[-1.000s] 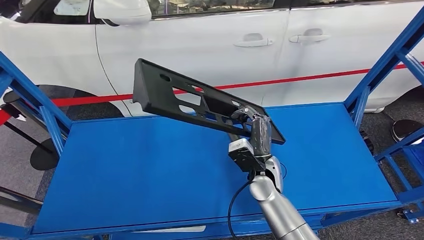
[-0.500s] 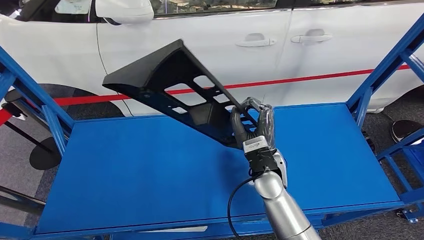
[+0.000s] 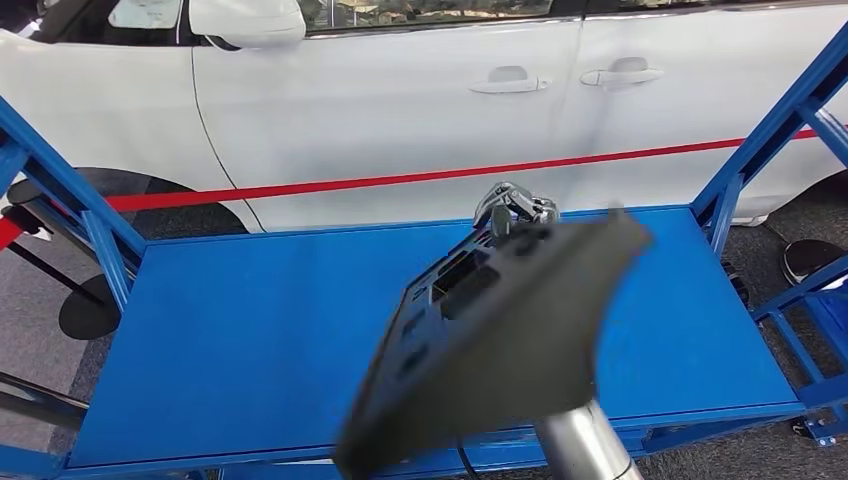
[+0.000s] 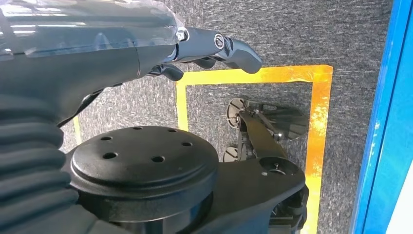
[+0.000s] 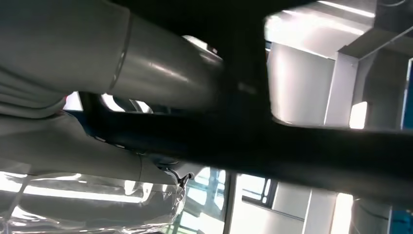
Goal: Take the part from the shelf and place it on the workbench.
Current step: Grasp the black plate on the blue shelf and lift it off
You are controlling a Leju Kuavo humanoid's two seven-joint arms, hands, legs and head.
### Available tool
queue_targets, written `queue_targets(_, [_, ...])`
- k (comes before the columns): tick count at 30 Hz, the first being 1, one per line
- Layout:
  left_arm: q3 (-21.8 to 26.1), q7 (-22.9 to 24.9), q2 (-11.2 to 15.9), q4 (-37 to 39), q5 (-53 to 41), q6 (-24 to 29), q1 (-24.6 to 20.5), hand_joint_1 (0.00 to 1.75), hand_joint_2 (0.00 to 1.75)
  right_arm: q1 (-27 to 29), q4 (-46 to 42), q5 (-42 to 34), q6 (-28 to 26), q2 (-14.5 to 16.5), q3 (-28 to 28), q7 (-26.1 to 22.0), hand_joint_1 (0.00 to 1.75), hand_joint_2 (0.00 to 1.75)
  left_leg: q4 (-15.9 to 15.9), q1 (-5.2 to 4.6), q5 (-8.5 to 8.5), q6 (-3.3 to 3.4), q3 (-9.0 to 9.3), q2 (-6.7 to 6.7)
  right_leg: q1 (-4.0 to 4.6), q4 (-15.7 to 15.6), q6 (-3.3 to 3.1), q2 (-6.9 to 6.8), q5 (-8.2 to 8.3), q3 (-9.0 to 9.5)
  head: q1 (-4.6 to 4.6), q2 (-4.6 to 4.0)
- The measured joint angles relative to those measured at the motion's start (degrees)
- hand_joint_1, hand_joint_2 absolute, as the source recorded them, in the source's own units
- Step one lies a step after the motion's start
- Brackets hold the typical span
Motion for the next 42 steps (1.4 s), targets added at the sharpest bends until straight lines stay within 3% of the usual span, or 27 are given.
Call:
queue_targets(4, [0.0,0.0,0.0,0.0,0.0,0.0,0.0,0.0,1.75,0.1,-0.6,-1.2,0.5,0.0,0.0,0.0,1.7,0.0,0.0,0.0,0.01,-0.01,0.01,0.0,0.0,0.0,0.0,0.01,0.0,-0.01,-0.01,0.0])
queue_targets(16, [0.0,-0.2,-0.2,0.0,-0.3,0.0,-0.1,0.0,1.75,0.4,-2.0,-4.0,2.2,0.0,0.0,-0.2,1.62,0.0,0.0,0.0,0.01,-0.01,0.0,0.0,0.01,0.0,0.0,0.0,0.0,-0.01,0.0,0.0])
queue_targets(22, [0.0,0.1,-0.2,0.0,-0.2,0.2,-0.2,0.0,1.75,0.4,-2.3,-4.9,3.1,0.0,0.0,-0.1,1.35,0.0,0.0,0.0,0.01,-0.01,0.0,0.0,0.01,0.0,0.0,0.0,0.0,-0.01,0.0,0.0])
queue_targets(24, [0.0,0.2,-0.2,0.0,-0.1,0.3,-0.2,0.0,1.75,0.4,-2.6,-5.0,3.2,0.0,0.0,-0.1,1.08,0.87,0.0,0.0,0.01,-0.01,0.0,0.0,0.01,0.0,0.0,0.0,0.0,-0.01,0.0,0.0])
queue_targets(26, [0.0,0.2,-0.2,0.0,0.0,0.4,-0.2,0.0,1.75,0.4,-2.9,-5.0,3.4,0.0,0.0,-0.2,1.1,1.75,0.0,0.0,0.01,-0.01,0.0,0.0,0.01,0.0,0.0,0.0,0.0,-0.01,0.0,0.0])
queue_targets(28, [0.0,0.2,-0.2,0.0,0.0,0.4,-0.2,0.0,1.75,0.4,-3.2,-4.9,3.6,0.0,0.0,-0.2,1.47,0.87,0.0,0.0,0.01,-0.01,0.01,0.0,0.01,0.0,0.0,0.0,0.0,-0.01,-0.01,0.0])
queue_targets(30, [0.0,0.2,-0.3,0.0,0.0,0.4,-0.2,0.0,1.75,0.6,-3.5,-5.0,3.9,0.0,0.0,-0.4,1.69,0.87,0.0,0.0,0.01,-0.01,0.01,0.0,0.01,0.0,0.0,0.01,0.0,-0.01,-0.01,0.0])
queue_targets(32, [0.0,0.2,-0.3,0.0,0.1,0.5,-0.2,0.0,1.75,0.8,-3.9,-5.7,4.2,0.0,0.0,-1.0,1.73,1.75,0.0,0.0,0.01,-0.01,0.0,0.0,0.01,0.0,0.0,0.0,0.0,-0.01,-0.01,0.0])
queue_targets(42, [0.0,0.2,-0.3,0.0,0.1,0.6,-0.2,0.0,1.75,1.0,-4.8,-7.3,4.3,0.0,-0.2,-2.2,1.73,1.75,0.0,0.0,0.01,-0.01,0.01,0.0,0.01,0.0,0.0,0.01,0.0,-0.01,0.0,0.0])
